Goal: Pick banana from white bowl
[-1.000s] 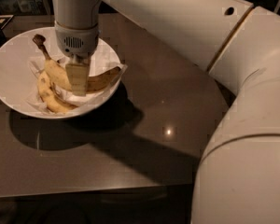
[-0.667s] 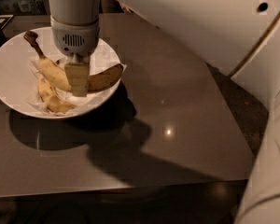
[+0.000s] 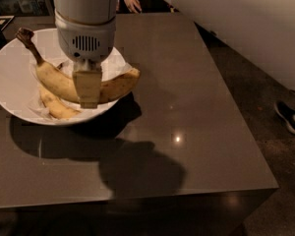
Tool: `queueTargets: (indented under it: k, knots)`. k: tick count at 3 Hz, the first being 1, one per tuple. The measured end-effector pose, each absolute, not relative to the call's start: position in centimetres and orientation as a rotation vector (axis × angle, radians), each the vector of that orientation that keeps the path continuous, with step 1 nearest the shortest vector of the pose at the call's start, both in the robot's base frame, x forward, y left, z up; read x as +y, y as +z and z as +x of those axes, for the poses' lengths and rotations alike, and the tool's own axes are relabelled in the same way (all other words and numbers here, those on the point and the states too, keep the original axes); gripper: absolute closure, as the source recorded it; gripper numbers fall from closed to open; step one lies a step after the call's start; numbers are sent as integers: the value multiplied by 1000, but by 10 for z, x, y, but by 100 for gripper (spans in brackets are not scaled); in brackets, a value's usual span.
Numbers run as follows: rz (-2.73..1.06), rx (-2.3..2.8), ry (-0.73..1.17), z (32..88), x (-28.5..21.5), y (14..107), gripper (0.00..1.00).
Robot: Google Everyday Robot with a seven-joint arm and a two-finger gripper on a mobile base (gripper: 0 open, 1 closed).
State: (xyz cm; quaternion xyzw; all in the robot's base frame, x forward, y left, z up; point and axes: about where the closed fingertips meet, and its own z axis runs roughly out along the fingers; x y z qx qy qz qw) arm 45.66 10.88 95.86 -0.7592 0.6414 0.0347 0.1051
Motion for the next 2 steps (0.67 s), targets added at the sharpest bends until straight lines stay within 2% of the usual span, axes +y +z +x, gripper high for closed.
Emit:
queueTargets:
  k: [1,2]
  knots:
    - [-2209,1924,149,425,76,954,100]
    - [-2205,1923,150,425,77,954,100]
